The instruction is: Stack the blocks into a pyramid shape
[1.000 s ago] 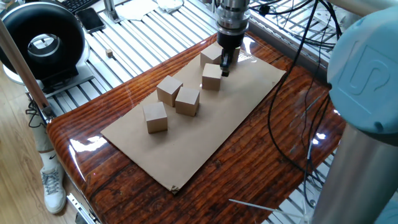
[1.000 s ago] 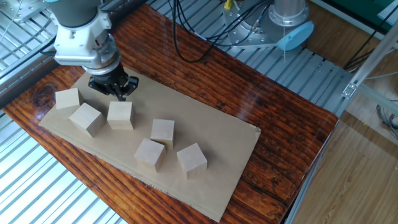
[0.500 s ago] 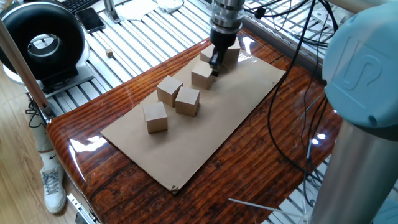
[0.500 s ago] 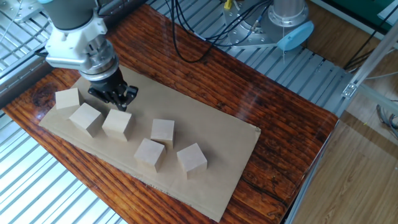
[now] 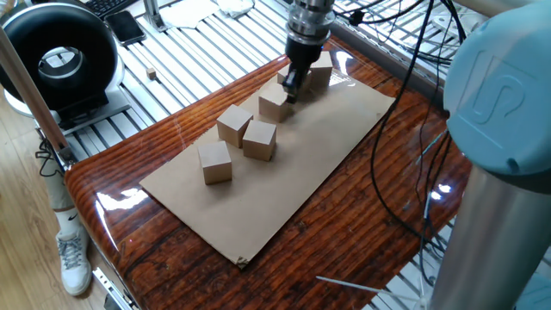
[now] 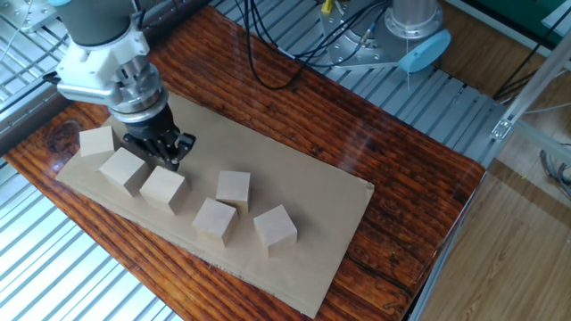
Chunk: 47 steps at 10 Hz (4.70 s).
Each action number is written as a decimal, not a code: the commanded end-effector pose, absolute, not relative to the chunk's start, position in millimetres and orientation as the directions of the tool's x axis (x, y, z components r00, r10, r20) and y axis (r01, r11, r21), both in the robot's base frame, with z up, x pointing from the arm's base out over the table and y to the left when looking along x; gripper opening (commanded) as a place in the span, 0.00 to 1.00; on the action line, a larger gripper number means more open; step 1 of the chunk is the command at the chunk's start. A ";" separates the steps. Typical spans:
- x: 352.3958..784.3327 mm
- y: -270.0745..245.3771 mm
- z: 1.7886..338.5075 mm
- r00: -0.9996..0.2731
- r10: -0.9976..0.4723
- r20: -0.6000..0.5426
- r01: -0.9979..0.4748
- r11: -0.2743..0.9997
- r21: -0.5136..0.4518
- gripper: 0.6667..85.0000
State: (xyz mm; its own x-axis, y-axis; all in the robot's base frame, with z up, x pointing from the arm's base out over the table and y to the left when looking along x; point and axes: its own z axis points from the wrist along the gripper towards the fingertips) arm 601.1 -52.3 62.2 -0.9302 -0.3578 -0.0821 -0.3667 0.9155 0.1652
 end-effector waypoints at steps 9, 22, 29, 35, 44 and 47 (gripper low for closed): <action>630.4 3.3 69.9 -0.979 -0.170 -0.112 -0.193 0.949 0.249 0.08; 648.8 -47.2 52.2 -0.929 -0.348 -0.127 -0.355 0.934 0.034 0.07; 636.6 -62.5 39.7 -0.936 -0.342 -0.088 -0.346 0.938 0.036 0.06; 605.9 -21.2 92.7 -0.976 -0.203 -0.083 -0.217 0.950 0.224 0.09; 588.6 -161.9 100.5 -0.802 -0.596 0.045 -0.594 0.788 -0.162 0.02; 584.2 -173.9 103.5 -0.810 -0.587 -0.010 -0.581 0.804 -0.127 0.02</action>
